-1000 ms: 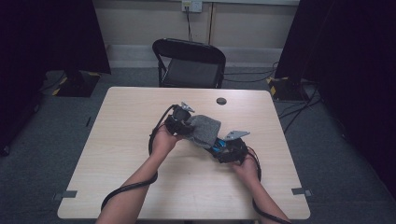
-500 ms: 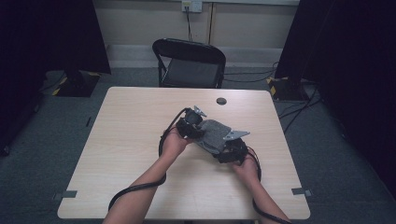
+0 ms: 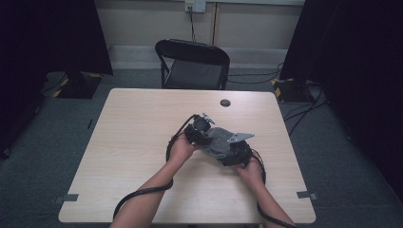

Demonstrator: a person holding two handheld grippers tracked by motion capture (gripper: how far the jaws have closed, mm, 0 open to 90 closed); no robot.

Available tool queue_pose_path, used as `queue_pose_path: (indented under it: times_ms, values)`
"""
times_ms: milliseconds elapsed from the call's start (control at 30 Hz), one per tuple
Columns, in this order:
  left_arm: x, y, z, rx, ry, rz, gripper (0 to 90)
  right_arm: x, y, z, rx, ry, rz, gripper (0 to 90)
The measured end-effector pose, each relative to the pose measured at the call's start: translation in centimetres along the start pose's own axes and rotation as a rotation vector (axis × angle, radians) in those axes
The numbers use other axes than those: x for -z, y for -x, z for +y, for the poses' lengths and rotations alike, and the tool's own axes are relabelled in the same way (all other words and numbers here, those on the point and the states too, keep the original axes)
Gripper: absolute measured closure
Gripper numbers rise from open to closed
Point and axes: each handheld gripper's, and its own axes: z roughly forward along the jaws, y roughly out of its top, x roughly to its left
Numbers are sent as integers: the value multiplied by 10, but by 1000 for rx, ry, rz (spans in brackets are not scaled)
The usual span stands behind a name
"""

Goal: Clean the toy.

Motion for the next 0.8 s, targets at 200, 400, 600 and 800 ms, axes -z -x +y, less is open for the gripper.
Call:
queue_pose_path:
  times_ms: [200, 400, 600, 800]
  values:
    - [-6, -2, -1, 8, -14, 9, 775, 0, 0, 0, 0, 0, 0, 236]
    - [-9, -5, -2, 11, -26, 14, 775, 0, 0, 0, 0, 0, 0, 236]
    - [-9, -9, -2, 19, -33, 20, 775, 0, 0, 0, 0, 0, 1, 236]
    - [-8, -16, -3, 33, -41, 39, 775, 0, 0, 0, 0, 0, 0, 236]
